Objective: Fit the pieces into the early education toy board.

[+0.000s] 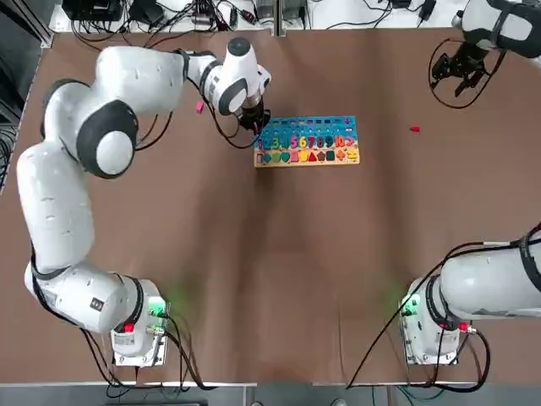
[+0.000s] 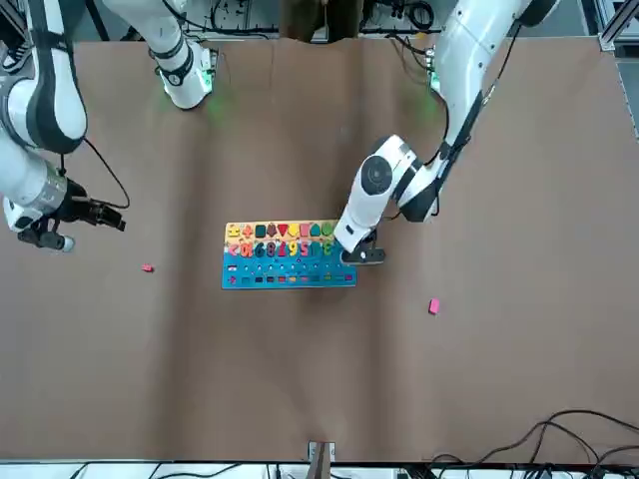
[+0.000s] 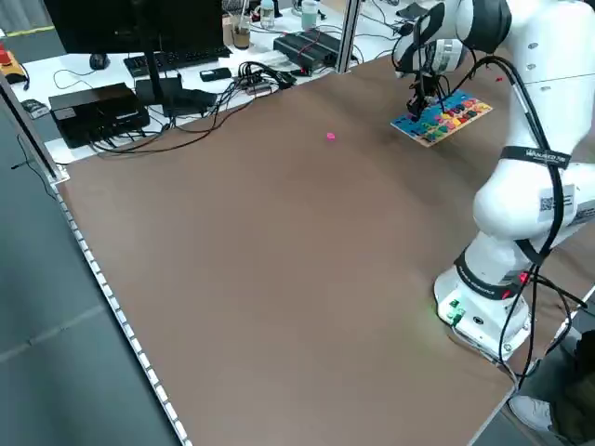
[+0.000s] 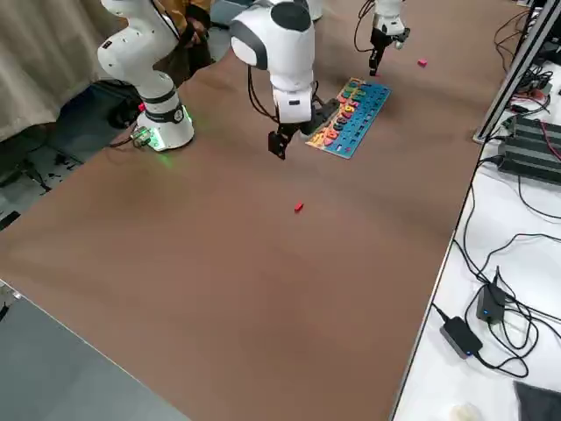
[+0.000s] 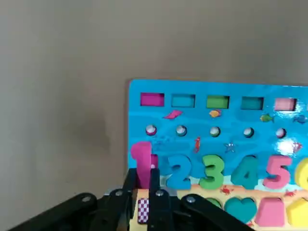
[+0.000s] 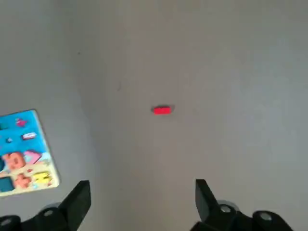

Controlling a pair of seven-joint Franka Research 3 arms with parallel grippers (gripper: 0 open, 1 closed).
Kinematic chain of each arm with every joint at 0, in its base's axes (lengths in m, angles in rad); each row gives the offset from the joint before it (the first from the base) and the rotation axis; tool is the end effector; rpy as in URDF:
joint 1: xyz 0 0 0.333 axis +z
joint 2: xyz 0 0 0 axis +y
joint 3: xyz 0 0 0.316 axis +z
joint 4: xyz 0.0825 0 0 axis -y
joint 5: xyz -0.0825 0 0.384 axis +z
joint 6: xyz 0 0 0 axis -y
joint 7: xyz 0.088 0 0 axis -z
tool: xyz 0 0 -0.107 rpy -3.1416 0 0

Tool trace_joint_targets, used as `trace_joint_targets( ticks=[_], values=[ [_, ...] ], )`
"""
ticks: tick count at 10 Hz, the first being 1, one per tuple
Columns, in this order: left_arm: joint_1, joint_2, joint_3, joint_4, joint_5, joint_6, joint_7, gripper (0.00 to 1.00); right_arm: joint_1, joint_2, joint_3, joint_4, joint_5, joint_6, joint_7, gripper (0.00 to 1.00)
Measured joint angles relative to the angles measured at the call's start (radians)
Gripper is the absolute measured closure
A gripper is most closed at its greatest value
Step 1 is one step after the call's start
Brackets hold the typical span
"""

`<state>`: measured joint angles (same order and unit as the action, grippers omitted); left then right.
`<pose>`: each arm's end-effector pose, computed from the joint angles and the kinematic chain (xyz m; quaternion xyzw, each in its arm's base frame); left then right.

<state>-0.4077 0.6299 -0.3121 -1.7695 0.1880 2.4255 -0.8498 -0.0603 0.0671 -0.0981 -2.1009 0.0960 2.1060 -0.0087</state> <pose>0.5138 -0.4253 0.2251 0.9988 0.0267 0.0037 0.0410 0.5426 -0.0816 0.3831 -0.9938 0.1003 0.0275 0.0396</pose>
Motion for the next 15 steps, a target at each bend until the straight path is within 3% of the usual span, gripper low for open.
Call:
trace_joint_targets(
  ticks=[3,6,12,15],
  values=[
    [-0.021,0.006,0.01,0.011,0.0,0.0,-0.007,0.86,0.0,0.144,-0.002,0.0,-0.002,0.157,0.0,0.05],
    [-0.041,0.006,0.009,0.012,0.0,-0.024,-0.012,0.86,0.002,0.258,-0.001,0.056,-0.002,0.19,0.0,0.09],
    [-0.06,0.005,0.007,0.012,0.0,-0.093,-0.035,0.86,0.002,0.401,0.0,0.077,-0.003,0.305,-0.034,0.14],
    [-0.061,0.018,0.007,0.009,0.0,-0.098,-0.049,0.86,0.004,0.42,0.003,0.077,-0.003,0.312,-0.037,0.17]
  ],
)
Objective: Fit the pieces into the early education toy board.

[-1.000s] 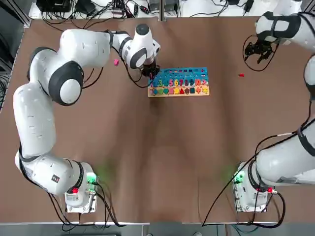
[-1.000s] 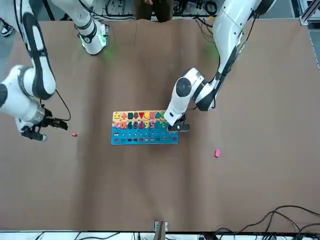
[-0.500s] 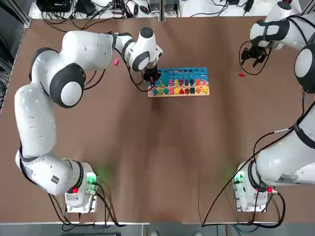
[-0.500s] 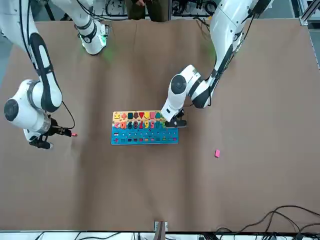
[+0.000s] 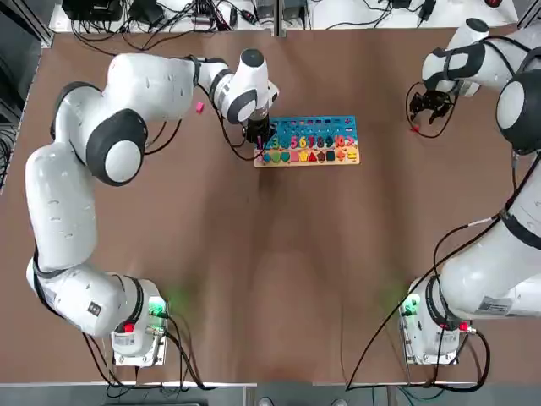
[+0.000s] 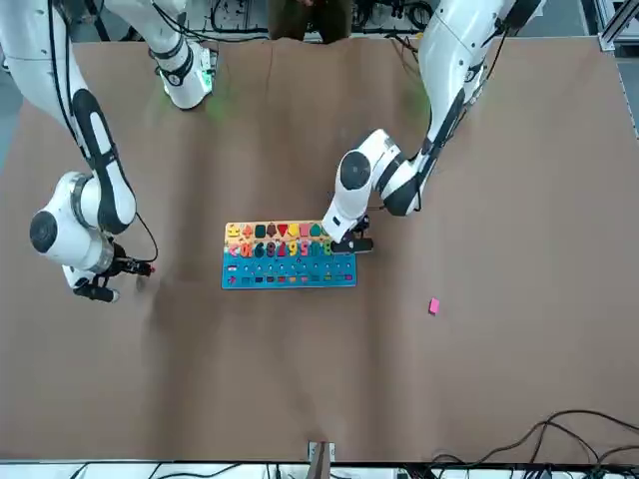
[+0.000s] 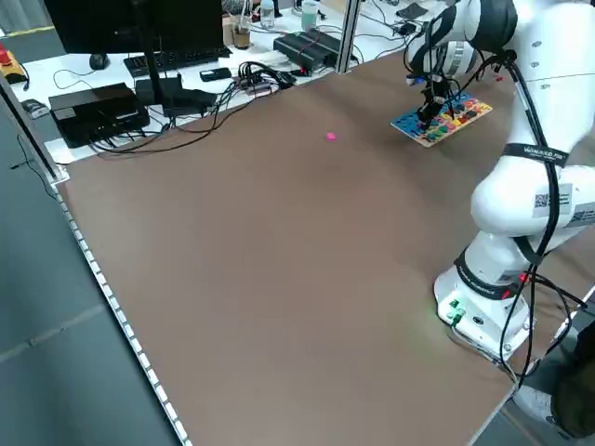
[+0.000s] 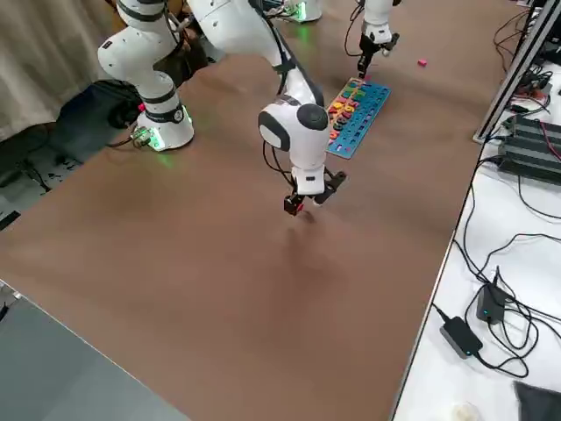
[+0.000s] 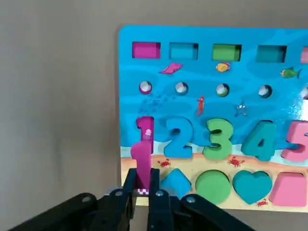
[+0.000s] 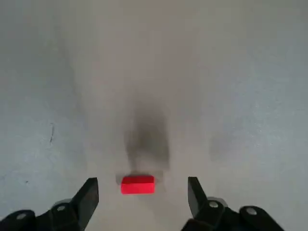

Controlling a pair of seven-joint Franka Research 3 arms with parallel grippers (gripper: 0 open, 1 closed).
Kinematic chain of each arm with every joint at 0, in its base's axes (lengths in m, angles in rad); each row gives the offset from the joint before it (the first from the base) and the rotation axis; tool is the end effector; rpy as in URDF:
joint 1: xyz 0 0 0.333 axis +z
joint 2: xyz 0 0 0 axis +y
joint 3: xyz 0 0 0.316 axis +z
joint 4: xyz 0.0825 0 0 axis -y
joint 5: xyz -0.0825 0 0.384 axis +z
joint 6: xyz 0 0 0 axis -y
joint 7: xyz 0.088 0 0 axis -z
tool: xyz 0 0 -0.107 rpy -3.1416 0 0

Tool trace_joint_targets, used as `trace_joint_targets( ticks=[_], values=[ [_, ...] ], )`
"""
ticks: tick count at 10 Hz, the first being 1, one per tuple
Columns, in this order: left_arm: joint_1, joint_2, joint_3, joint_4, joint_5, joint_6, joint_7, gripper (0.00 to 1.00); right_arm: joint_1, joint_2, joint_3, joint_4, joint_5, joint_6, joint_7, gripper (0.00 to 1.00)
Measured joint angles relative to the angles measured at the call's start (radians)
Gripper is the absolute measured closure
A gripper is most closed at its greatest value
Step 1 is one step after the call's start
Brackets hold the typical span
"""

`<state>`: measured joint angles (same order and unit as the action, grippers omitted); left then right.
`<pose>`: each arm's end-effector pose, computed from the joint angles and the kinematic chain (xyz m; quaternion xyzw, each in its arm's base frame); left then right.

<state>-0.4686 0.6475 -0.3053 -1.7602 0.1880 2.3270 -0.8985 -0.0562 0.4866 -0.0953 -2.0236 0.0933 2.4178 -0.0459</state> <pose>0.4834 -0.4457 0.2082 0.9992 0.0230 -0.0334 0.0005 0.5854 -0.0883 0.1990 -0.9954 0.0845 0.0435 0.0112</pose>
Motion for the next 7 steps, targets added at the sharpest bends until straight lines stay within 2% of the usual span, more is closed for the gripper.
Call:
trace_joint_targets(
  ticks=[7],
  values=[
    [0.003,0.061,0.01,0.081,0.0,0.002,-0.003,0.86,0.005,0.016,0.006,-0.016,0.0,0.027,-0.009,0.26]
  ],
)
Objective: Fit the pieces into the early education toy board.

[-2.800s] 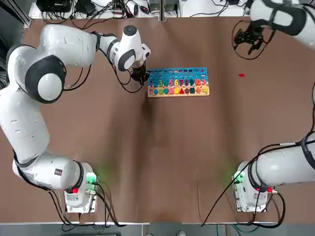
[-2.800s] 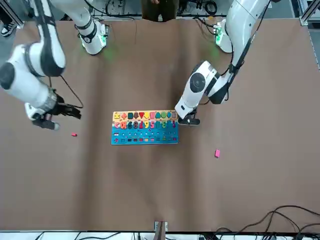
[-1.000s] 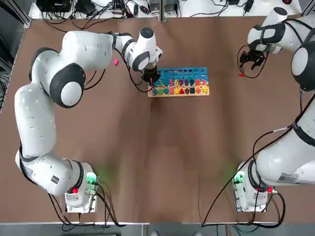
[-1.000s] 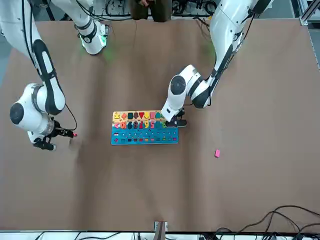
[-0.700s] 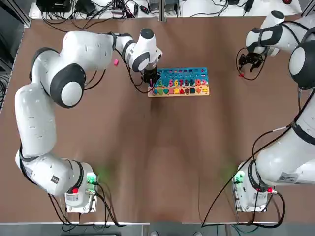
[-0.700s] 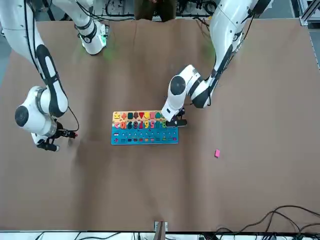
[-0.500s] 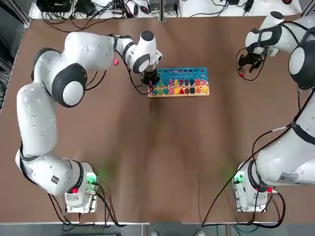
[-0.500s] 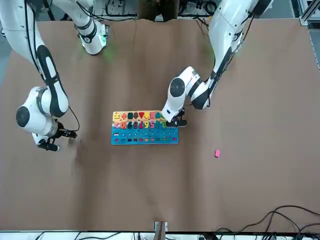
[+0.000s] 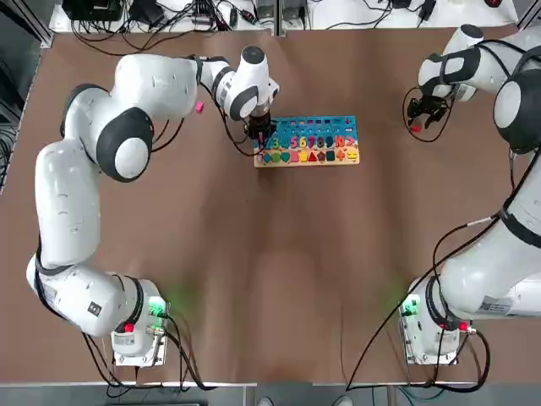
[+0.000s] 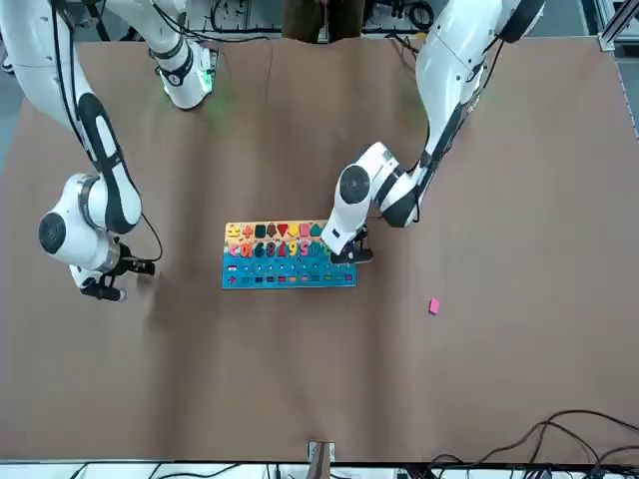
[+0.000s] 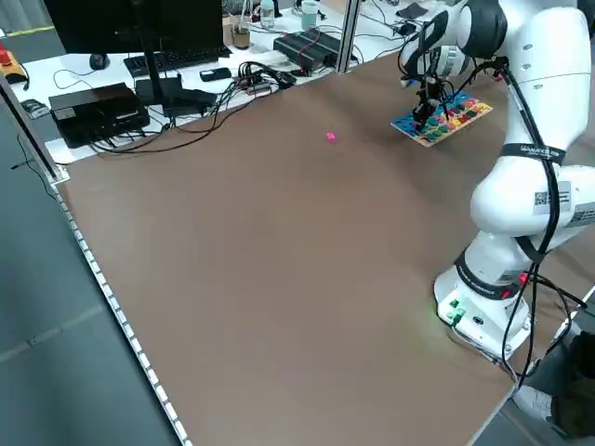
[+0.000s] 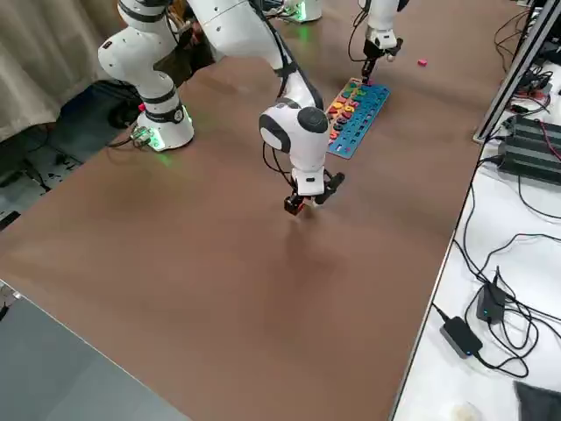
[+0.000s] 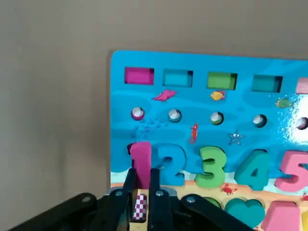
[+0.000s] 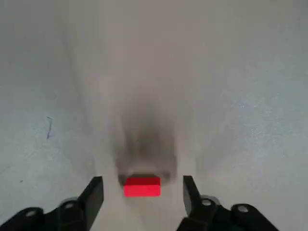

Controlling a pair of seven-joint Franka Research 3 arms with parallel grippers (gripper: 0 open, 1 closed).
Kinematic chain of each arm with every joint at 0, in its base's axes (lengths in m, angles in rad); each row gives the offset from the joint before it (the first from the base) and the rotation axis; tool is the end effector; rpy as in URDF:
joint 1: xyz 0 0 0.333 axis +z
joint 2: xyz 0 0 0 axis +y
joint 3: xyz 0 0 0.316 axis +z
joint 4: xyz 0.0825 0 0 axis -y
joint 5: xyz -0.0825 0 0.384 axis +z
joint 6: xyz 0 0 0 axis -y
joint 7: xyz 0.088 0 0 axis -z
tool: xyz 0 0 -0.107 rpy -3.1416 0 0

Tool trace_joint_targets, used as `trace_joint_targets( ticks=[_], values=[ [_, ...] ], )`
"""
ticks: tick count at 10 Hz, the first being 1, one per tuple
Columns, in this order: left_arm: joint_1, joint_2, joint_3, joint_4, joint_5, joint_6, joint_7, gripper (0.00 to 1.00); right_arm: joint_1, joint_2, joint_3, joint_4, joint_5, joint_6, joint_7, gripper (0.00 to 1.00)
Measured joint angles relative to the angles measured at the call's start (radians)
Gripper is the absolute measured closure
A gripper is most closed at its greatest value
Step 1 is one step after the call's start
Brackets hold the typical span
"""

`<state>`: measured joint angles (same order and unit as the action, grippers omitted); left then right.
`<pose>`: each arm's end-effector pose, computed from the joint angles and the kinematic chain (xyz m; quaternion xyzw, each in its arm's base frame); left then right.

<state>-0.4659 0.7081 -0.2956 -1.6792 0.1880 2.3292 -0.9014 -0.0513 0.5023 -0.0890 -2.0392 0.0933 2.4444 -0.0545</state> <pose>0.5059 -0.4492 0.2008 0.9989 0.0368 -0.0283 0.0112 0.5811 -0.0818 0.1860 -0.9960 0.0755 0.0460 0.0111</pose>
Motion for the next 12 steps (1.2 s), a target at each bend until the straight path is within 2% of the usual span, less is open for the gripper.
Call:
trace_joint_targets(
  ticks=[3,12],
  values=[
    [0.0,0.011,0.001,0.0,0.0,-0.001,0.0,0.86,0.0,0.0,0.0,0.0,0.0,0.0,-0.017,0.31],
    [0.0,0.019,0.001,-0.007,0.0,-0.002,0.0,0.86,0.0,0.0,0.0,-0.02,0.0,0.011,-0.019,0.37]
  ],
)
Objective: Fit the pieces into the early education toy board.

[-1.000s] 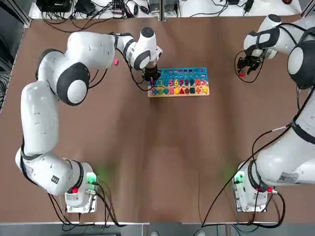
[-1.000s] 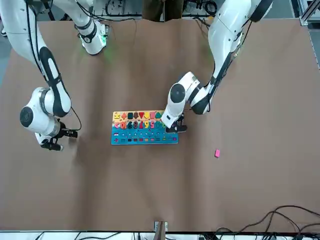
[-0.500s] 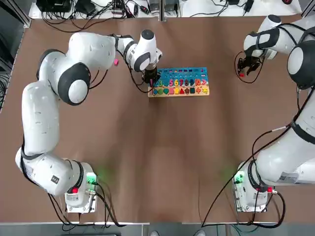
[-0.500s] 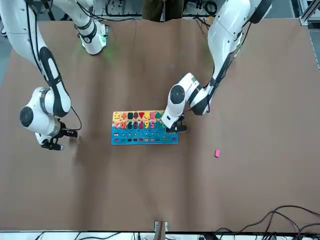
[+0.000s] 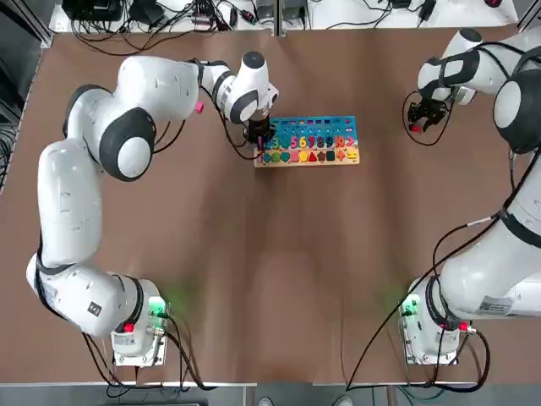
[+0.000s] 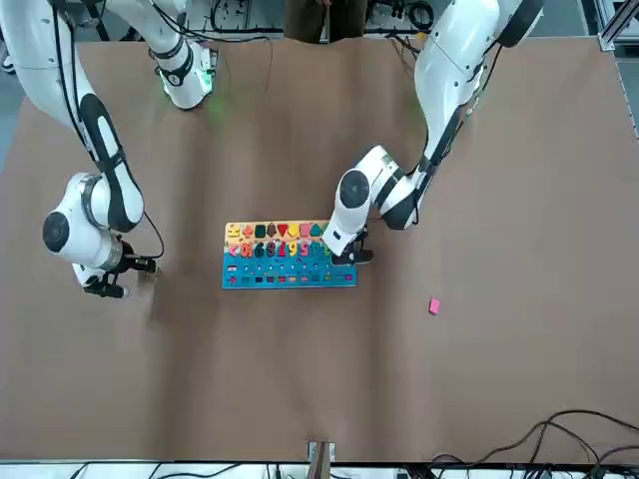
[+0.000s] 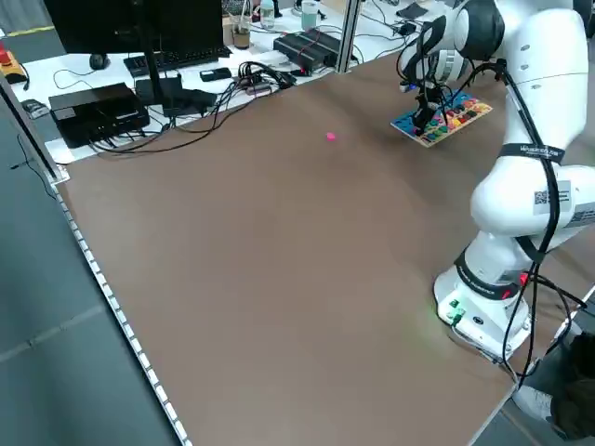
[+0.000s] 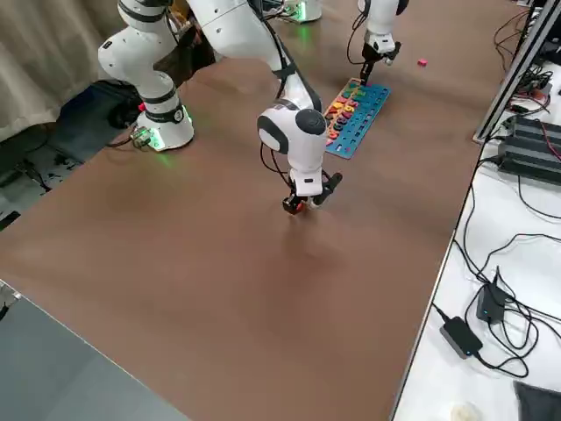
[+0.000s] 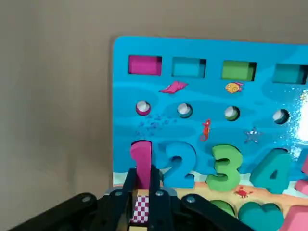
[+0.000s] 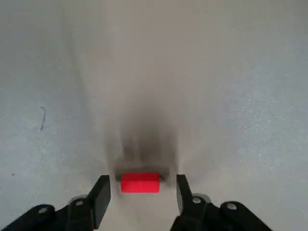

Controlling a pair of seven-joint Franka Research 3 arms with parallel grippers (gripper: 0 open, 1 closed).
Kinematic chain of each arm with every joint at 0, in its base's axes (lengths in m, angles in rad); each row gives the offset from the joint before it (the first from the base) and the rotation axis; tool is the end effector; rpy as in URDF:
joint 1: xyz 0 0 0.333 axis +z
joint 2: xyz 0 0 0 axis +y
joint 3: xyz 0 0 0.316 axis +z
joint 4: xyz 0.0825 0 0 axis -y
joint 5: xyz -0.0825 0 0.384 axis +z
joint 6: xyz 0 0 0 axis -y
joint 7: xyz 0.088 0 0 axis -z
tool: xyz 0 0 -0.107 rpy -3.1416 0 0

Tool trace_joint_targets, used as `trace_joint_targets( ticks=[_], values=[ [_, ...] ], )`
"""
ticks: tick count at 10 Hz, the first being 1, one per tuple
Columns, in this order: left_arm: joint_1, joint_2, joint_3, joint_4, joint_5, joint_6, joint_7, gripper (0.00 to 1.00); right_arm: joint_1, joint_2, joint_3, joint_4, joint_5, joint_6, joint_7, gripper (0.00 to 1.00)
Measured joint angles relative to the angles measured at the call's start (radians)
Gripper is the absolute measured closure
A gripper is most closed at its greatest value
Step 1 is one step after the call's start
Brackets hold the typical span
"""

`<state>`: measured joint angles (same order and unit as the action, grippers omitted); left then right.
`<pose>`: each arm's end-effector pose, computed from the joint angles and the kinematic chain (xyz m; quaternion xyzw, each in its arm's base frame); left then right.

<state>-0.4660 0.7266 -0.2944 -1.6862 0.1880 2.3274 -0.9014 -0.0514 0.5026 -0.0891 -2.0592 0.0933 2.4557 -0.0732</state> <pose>0.5018 -0.4463 0.1857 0.9985 0.0368 -0.0393 0.0035 0.5746 -0.0815 0.1795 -0.9964 0.0668 0.0504 0.0114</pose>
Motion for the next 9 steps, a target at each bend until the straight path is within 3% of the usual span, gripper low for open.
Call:
trace_joint_targets(
  ticks=[9],
  values=[
    [0.0,0.0,0.0,0.0,0.0,0.0,0.0,0.86,0.0,0.0,0.0,-0.002,0.0,0.001,0.0,0.44]
  ],
)
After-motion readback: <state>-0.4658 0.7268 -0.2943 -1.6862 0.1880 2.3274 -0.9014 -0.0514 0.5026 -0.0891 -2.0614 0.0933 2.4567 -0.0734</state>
